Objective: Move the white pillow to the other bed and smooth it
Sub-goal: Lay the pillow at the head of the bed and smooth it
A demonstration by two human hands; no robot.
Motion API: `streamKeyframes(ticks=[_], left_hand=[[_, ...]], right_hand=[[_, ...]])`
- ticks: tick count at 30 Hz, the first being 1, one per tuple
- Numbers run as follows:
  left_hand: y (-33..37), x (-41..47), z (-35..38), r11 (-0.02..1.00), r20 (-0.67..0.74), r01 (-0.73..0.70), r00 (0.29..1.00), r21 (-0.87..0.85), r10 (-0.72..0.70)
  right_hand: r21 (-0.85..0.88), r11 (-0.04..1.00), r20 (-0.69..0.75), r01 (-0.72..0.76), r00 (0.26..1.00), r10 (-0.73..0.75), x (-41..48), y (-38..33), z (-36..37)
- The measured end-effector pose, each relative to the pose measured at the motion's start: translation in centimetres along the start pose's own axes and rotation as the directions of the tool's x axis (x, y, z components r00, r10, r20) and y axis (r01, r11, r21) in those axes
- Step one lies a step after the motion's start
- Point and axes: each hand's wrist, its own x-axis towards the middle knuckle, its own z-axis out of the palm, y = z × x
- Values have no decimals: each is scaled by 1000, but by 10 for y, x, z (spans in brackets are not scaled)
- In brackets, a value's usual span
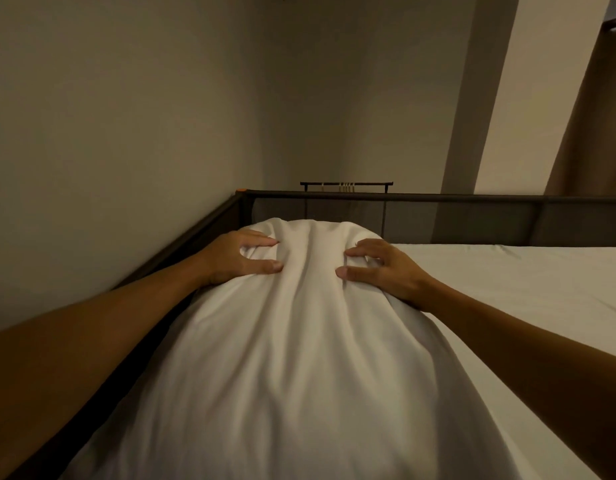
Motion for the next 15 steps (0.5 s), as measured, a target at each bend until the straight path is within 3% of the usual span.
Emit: streamKeyframes(ticks=[15], left_hand=[[-35, -18, 16, 988, 40, 125, 992, -87, -122]], right_hand=[[-126, 986, 78, -113, 989, 124, -24, 29, 0]])
